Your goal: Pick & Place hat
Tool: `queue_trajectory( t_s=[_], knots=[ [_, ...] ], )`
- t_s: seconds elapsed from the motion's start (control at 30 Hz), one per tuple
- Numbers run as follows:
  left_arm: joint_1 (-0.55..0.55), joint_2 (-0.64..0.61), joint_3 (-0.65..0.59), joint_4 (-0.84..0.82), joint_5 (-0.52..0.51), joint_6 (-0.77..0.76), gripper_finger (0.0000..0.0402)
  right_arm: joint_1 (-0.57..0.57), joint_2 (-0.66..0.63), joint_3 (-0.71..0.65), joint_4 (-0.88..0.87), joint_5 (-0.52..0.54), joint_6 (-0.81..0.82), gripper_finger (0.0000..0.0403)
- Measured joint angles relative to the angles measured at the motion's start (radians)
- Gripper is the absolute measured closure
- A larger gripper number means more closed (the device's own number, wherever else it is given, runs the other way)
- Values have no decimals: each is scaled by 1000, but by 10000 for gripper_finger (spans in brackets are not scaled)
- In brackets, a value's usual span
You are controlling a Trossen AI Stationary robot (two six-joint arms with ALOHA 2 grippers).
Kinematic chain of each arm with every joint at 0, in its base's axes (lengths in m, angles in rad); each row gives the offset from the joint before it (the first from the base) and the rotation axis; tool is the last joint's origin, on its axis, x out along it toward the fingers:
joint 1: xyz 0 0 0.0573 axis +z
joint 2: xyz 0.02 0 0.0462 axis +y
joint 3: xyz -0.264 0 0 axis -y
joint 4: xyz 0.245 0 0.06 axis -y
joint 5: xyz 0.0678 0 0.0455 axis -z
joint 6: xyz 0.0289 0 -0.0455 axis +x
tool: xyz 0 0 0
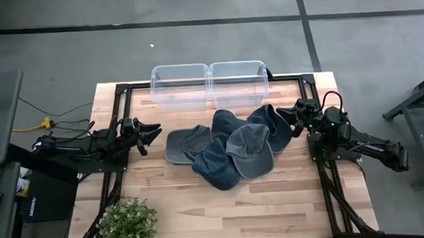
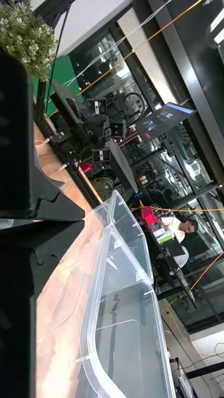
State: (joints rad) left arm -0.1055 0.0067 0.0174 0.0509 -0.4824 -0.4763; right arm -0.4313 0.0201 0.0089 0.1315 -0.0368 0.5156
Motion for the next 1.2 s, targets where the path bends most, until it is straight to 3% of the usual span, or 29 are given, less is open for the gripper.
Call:
queue_trajectory(
  t_s=[0.43,0.6,0.93,1.2],
  knots=[
    [0,0,22,-4,-11,7,263,0,0,0,0,0,0,402],
    [0,0,30,10,-61,17,263,0,0,0,0,0,0,402],
    [0,0,35,207,-110,19,263,0,0,0,0,0,0,402],
    [0,5,41,230,-134,20,263,0,0,0,0,0,0,402]
  ],
)
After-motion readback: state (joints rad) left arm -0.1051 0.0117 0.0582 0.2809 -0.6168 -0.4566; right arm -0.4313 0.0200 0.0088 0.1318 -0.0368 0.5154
